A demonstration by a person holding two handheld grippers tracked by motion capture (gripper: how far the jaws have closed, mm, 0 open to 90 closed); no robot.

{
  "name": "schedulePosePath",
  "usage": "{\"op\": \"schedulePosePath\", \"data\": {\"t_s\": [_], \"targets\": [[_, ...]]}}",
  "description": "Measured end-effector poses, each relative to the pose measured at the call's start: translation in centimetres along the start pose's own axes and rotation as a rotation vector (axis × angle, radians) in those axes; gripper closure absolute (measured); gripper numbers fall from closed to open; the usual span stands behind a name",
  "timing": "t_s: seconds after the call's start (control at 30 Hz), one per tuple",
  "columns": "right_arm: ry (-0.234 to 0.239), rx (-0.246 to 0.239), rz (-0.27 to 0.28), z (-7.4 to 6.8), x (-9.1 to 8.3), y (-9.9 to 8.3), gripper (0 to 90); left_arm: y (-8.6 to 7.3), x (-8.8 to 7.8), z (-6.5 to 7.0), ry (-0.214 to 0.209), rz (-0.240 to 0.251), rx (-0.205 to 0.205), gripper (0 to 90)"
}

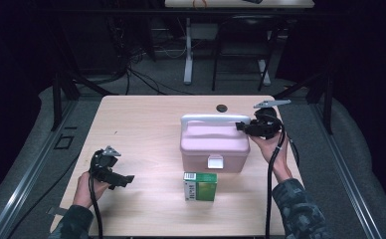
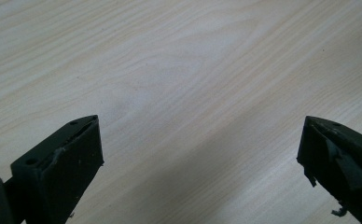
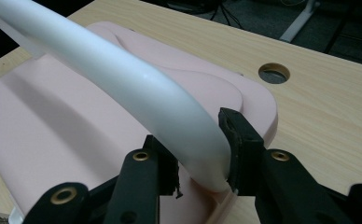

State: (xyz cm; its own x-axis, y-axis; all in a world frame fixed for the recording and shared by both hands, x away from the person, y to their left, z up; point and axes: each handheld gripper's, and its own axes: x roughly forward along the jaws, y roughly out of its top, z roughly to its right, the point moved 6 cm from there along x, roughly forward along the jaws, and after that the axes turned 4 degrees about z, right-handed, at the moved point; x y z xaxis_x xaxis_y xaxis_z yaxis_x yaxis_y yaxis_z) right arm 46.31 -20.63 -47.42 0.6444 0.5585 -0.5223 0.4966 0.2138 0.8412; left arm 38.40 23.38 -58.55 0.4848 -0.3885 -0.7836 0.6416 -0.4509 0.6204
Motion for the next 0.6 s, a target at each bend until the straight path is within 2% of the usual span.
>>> {"op": "schedulePosePath", "data": {"t_s": [0.27, 0.6], "targets": [[0.036, -0.022, -0.022, -1.7, 1.5, 0.7, 68.8, 0.0, 0.0, 0.0, 0.000, -0.004, 0.009, 0.1], [0.029, -0.006, -0.035, -2.9, 2.1, 1.0, 68.7, 0.0, 0.0, 0.0, -0.006, -0.004, 0.000, 0.1]]}}
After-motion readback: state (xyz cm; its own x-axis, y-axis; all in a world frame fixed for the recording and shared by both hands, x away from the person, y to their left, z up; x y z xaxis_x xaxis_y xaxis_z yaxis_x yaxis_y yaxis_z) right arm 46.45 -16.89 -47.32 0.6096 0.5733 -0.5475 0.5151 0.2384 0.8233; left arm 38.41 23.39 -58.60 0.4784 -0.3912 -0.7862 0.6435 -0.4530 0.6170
